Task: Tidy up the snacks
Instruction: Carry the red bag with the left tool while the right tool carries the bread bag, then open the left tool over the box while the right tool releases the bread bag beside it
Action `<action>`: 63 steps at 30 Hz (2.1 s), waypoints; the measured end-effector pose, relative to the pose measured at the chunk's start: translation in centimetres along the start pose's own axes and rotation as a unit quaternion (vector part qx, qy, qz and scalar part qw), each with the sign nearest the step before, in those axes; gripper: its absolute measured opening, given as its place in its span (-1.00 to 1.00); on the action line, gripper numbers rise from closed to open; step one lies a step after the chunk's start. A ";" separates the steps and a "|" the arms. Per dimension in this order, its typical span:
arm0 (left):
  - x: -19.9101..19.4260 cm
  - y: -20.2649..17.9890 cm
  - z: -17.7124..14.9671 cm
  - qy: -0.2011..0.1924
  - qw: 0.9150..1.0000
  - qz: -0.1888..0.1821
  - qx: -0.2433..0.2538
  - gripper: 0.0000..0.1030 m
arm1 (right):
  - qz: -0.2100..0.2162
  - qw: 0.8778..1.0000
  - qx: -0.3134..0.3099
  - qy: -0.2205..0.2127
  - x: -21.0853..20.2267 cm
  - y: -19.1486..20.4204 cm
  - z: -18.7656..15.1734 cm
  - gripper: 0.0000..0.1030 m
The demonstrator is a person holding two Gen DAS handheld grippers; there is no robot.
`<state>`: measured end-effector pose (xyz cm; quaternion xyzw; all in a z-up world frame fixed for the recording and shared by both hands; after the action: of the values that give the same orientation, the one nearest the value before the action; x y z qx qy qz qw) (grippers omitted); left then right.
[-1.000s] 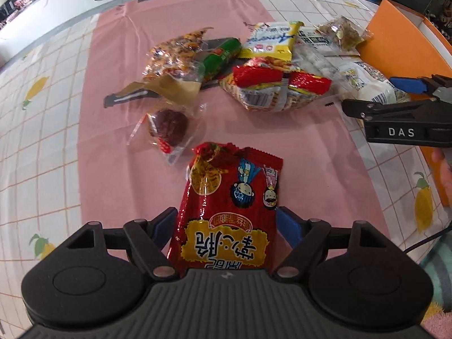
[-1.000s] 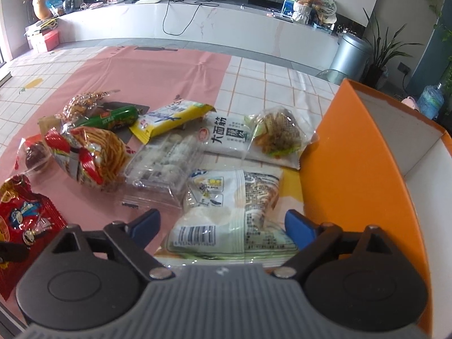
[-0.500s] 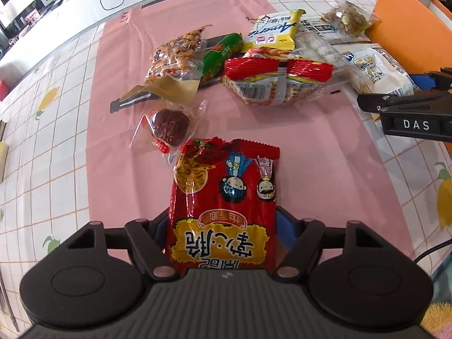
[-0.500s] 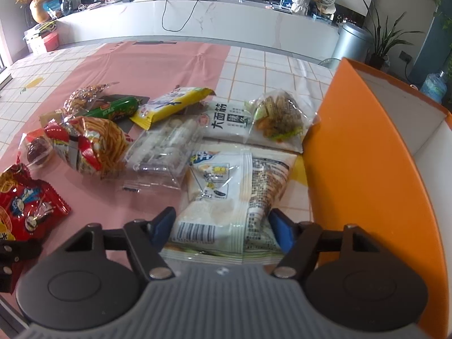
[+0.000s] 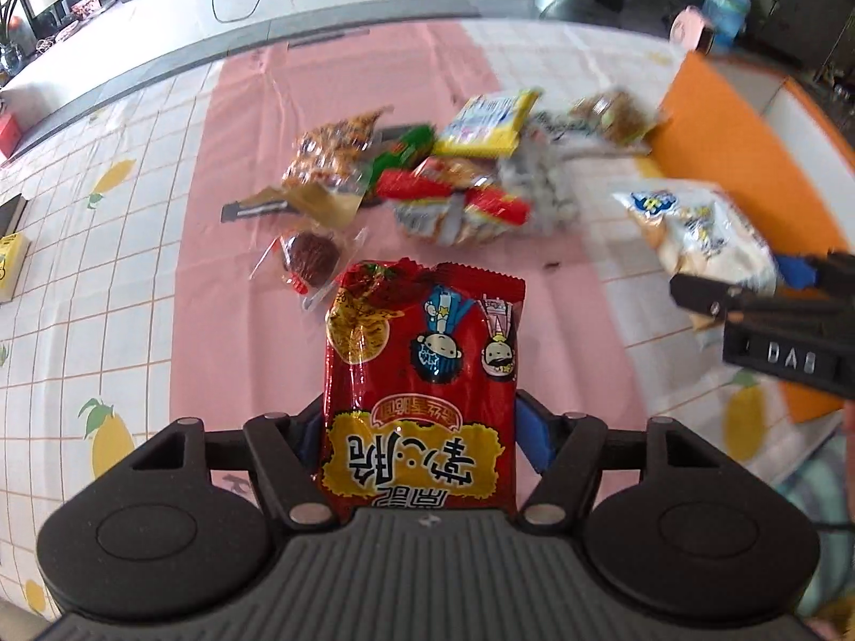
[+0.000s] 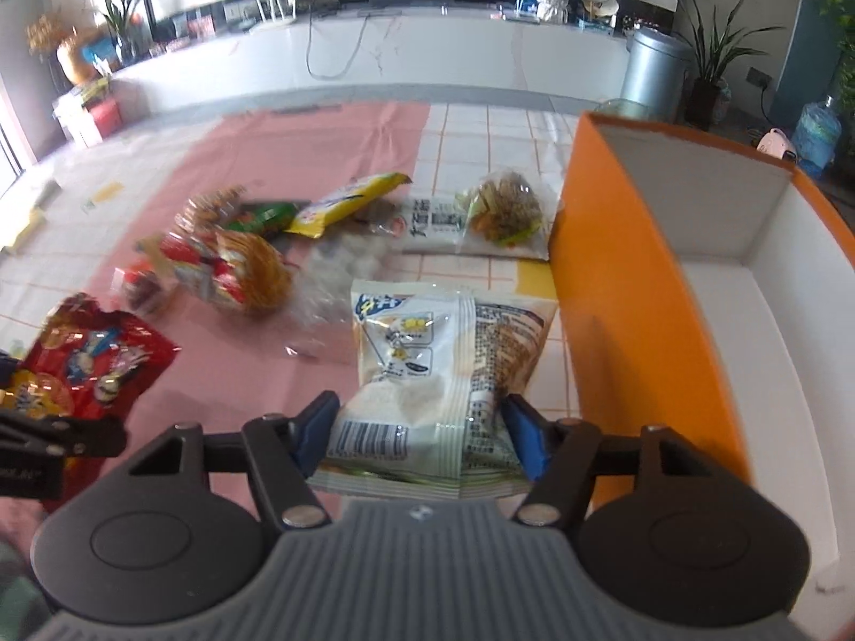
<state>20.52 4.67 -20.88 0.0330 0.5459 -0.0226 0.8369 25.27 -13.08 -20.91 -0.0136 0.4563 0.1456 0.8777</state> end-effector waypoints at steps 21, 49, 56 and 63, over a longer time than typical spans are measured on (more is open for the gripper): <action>-13.1 -10.3 4.3 -0.114 0.990 -0.076 0.037 0.52 | 0.034 0.994 0.017 -0.098 -18.1 -4.1 1.8 0.25; -2.5 -30.9 9.8 0.035 0.974 -0.133 0.178 0.52 | 0.011 0.995 0.014 0.100 -13.6 -22.6 -1.5 0.25; 1.3 -31.9 9.0 0.085 0.967 -0.118 0.211 0.52 | 0.050 0.987 0.000 0.155 -9.9 -22.6 -2.6 0.25; 4.2 -32.4 8.2 0.120 0.960 -0.103 0.232 0.53 | 0.056 0.979 -0.011 0.197 -7.1 -22.6 -3.9 0.26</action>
<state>27.35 -28.27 -22.44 0.1721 0.6227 -0.2308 0.7276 24.40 -37.08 -19.89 -0.0261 0.6189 0.1945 0.7606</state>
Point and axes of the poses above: each gripper's, at about its wrist camera, not at the fingertips, and x roughly the way its jaws point, y to its left, z to its top, the point moved 10 cm from there along x, roughly the way its jaws point, and after that the axes turned 4 degrees about z, right-handed, at the moved point
